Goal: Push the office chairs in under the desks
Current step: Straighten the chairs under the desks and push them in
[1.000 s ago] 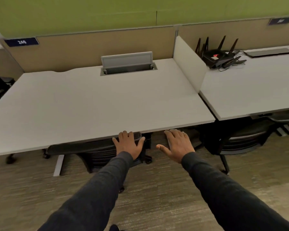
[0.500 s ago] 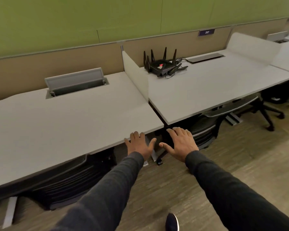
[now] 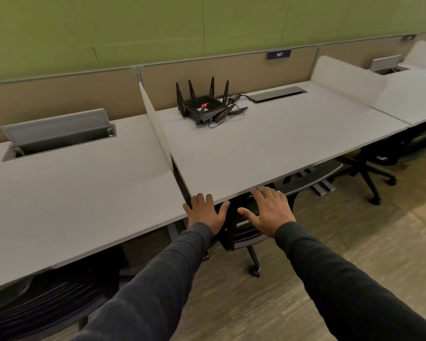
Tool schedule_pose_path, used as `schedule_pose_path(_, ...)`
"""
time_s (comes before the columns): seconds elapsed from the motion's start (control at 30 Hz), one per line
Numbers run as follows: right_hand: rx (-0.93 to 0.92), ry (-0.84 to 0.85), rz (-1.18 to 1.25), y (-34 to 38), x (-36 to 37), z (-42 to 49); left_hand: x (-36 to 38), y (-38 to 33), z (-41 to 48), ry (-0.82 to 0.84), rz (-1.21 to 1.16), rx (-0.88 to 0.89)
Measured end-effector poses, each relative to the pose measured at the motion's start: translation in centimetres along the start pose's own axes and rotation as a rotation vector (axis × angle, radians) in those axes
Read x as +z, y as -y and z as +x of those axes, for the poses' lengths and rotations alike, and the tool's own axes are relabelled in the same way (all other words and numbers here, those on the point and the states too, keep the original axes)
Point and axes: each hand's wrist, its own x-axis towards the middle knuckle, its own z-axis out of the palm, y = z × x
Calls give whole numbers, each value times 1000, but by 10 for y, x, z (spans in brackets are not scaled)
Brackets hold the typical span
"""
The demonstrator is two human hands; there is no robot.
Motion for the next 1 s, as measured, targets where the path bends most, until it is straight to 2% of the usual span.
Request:
schedule_pose_path(0.33,0,-2,47,-147,-9,38,21,-112,35,3,14,-119)
schedule_pose_path(0.53,-58,72,17,-249,-14,51,39,-192,42,6,-24,-313)
schedule_pose_path(0.8,114,263,105,-346,-19,96,63,-242,63,50,-281,-621)
schedule_pose_path(1.0,239,334,233,-391,2,158,80,-242,98,-15,-224,-802)
